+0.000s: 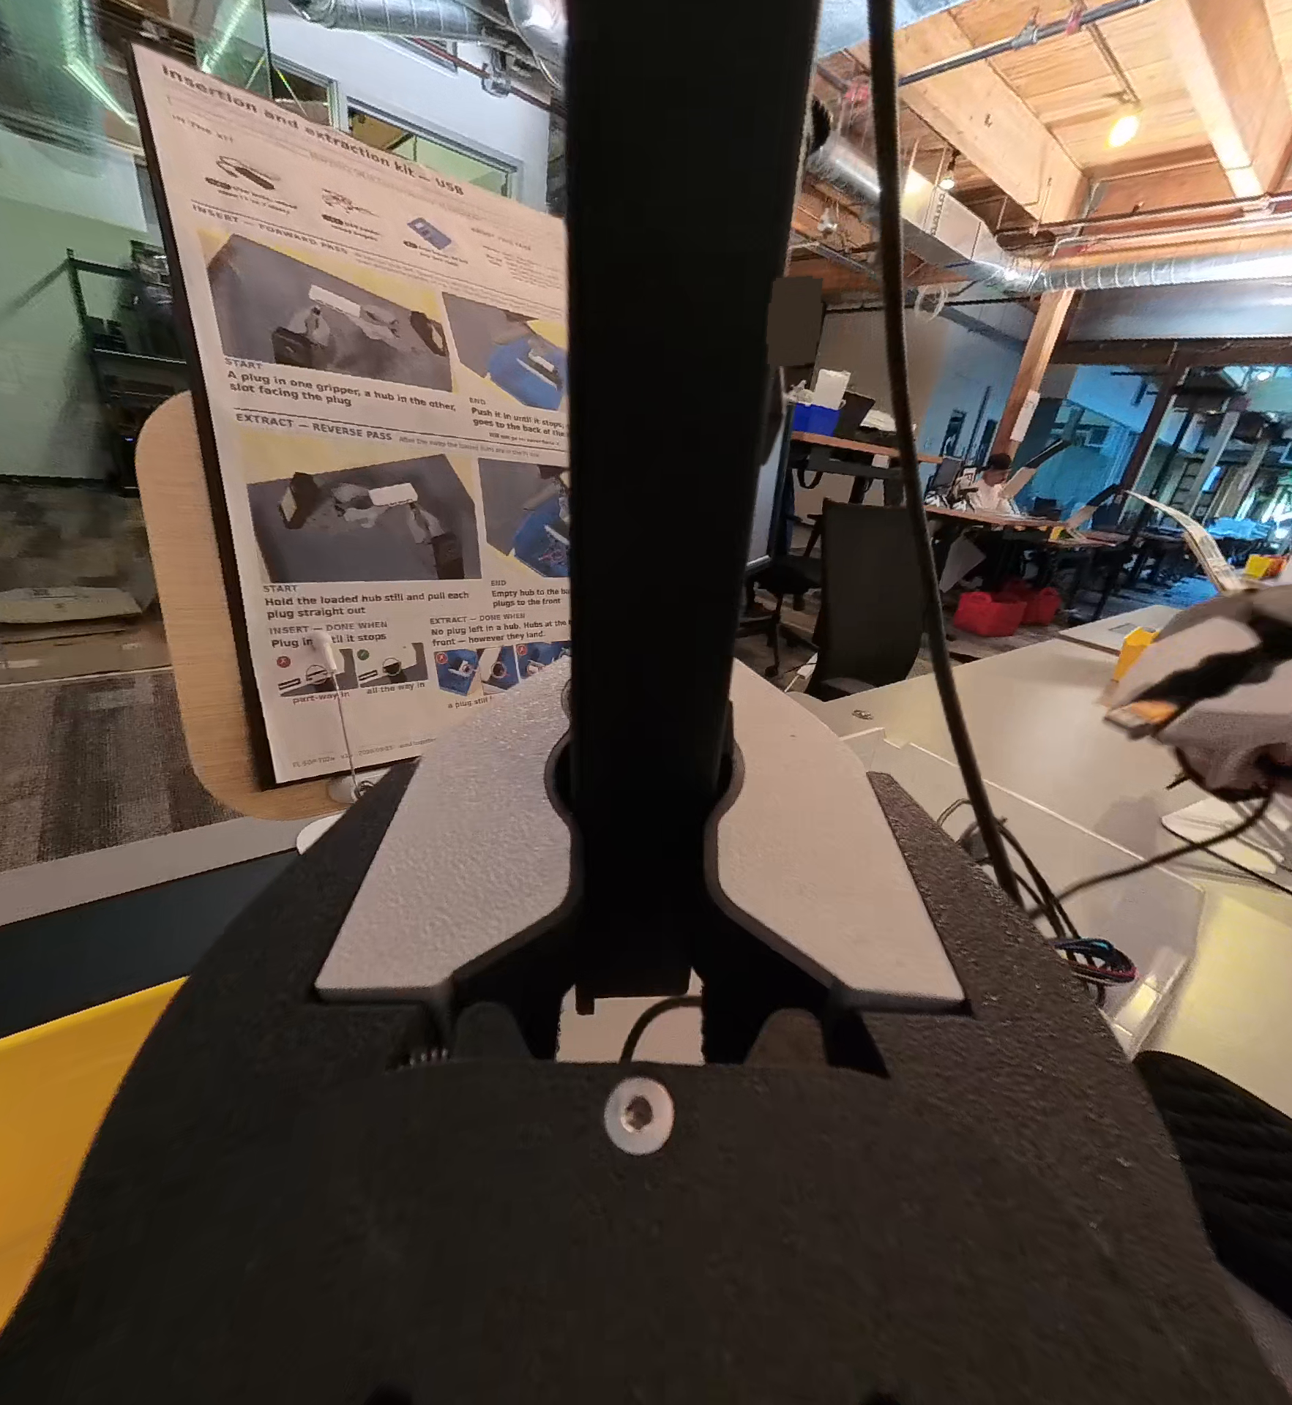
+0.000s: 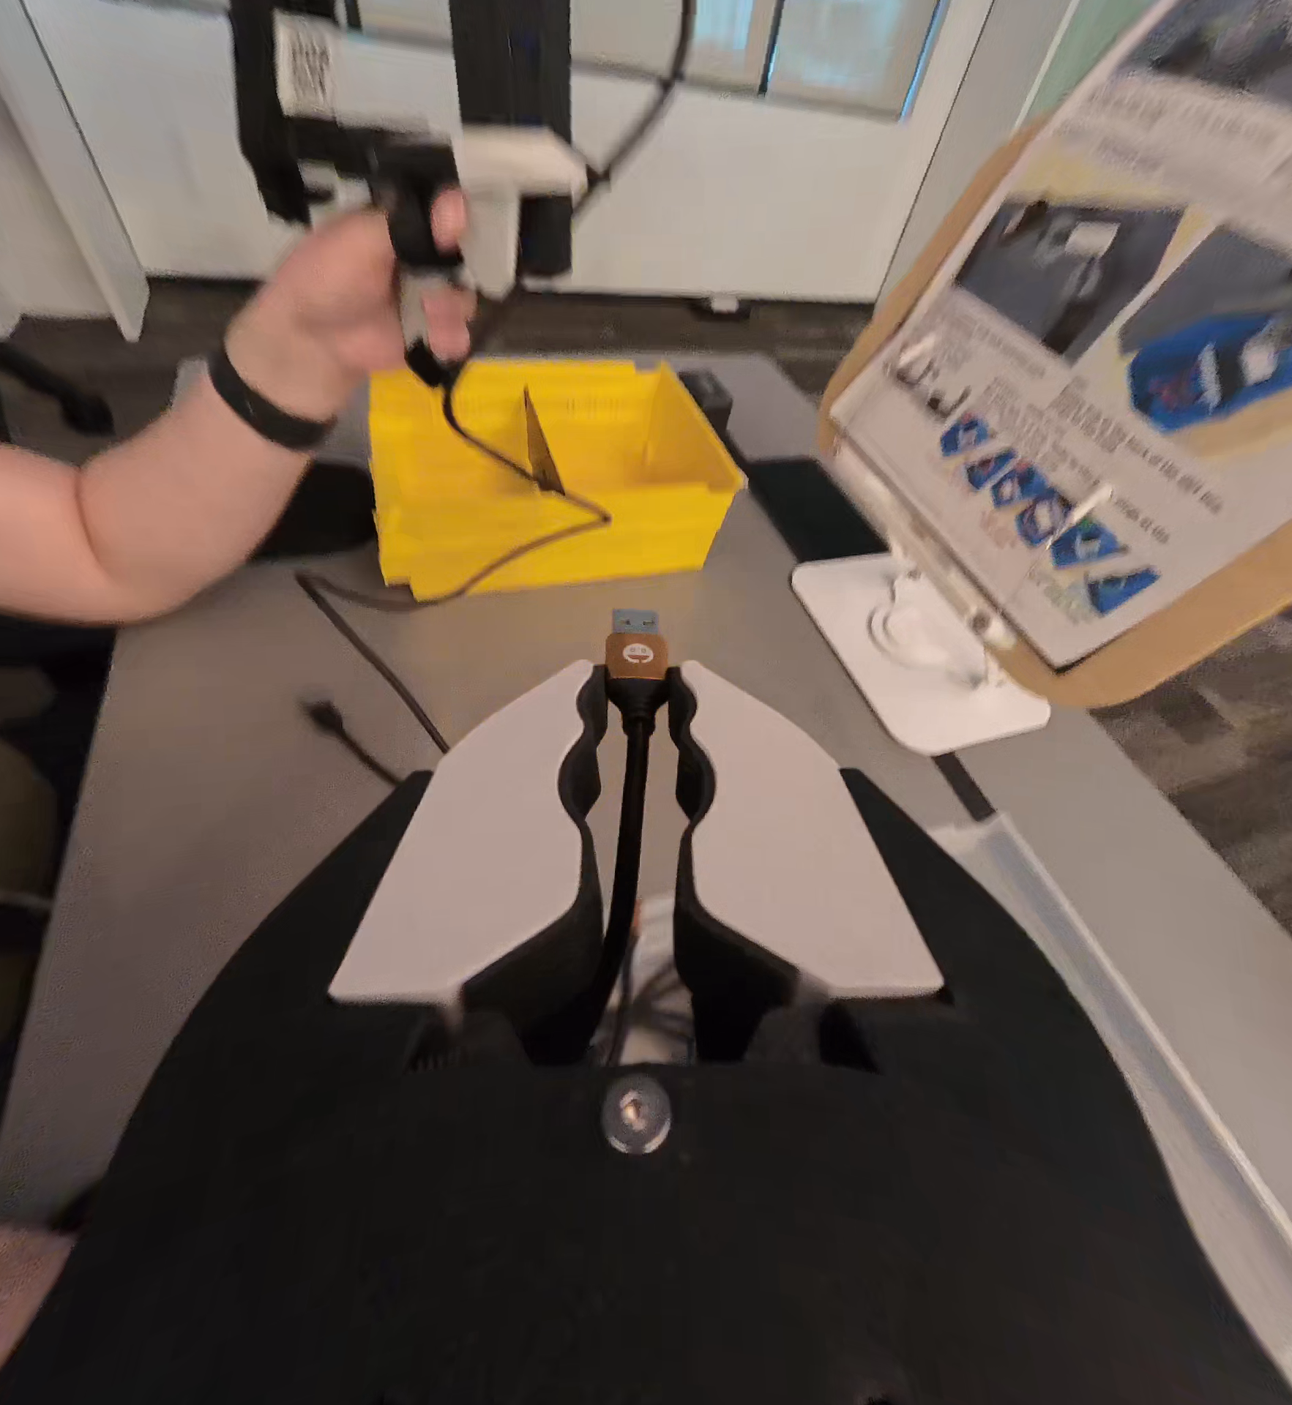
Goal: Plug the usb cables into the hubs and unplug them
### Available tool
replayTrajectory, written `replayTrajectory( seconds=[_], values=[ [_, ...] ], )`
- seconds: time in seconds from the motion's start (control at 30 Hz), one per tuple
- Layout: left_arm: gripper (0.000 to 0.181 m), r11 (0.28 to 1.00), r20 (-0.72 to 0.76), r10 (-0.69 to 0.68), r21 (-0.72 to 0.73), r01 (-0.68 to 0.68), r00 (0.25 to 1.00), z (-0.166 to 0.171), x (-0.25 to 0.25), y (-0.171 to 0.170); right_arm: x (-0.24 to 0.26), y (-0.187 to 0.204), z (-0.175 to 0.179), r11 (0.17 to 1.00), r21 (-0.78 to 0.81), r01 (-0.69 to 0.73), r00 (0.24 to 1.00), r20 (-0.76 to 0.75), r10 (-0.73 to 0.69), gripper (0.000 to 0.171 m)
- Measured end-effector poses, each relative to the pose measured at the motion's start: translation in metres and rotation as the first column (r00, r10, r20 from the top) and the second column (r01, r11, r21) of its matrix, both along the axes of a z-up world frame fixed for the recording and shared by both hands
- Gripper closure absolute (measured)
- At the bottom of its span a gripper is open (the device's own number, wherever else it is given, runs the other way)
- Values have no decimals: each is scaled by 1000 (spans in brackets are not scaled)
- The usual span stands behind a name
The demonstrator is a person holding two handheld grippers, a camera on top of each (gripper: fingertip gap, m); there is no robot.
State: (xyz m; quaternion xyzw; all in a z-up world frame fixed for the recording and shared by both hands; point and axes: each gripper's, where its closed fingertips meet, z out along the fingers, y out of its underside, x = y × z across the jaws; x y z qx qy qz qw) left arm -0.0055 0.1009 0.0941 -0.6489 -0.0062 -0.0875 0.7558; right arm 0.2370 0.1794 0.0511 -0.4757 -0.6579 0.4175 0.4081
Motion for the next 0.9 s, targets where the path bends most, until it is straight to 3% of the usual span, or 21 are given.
replayTrajectory(
  seconds=[0.1, 0.17, 0.3, 0.4, 0.47, 0.63, 0.77, 0.9],
  values=[
    [152, 1000, -13, -9, -1, 9, 1000, 0, 3, 1, 10, 38, -25, 995, 29, 91, 994, 59, -92, 155],
    [152, 1000, -16, -24, -7, 24, 1000, -1, 8, 3, 20, 38, -26, 998, -63, 28, 1000, 15, -27, 155],
    [152, 999, -31, -40, -23, 40, 999, -4, 15, 7, 49, 60, -99, 978, -180, 102, 947, 318, -40, 155],
    [152, 998, -37, -54, -28, 53, 998, -5, 20, 9, 57, 49, -126, 922, -384, 58, 912, 396, 107, 155],
    [152, 998, -43, -56, -33, 55, 998, -6, 22, 10, 53, 42, -118, 922, -386, -19, 923, 347, 164, 155],
    [152, 998, -45, -60, -31, 59, 997, -5, 24, 9, 44, 7, -59, 933, -257, -252, 952, 105, 286, 155],
    [152, 997, -44, -70, -34, 69, 997, -6, 25, 10, 49, -12, -48, 942, -166, -291, 944, 110, 311, 155],
    [152, 997, -46, -74, -29, 73, 996, -4, 26, 9, 55, -29, -19, 932, -87, -353, 935, -1, 354, 155]
  ],
)
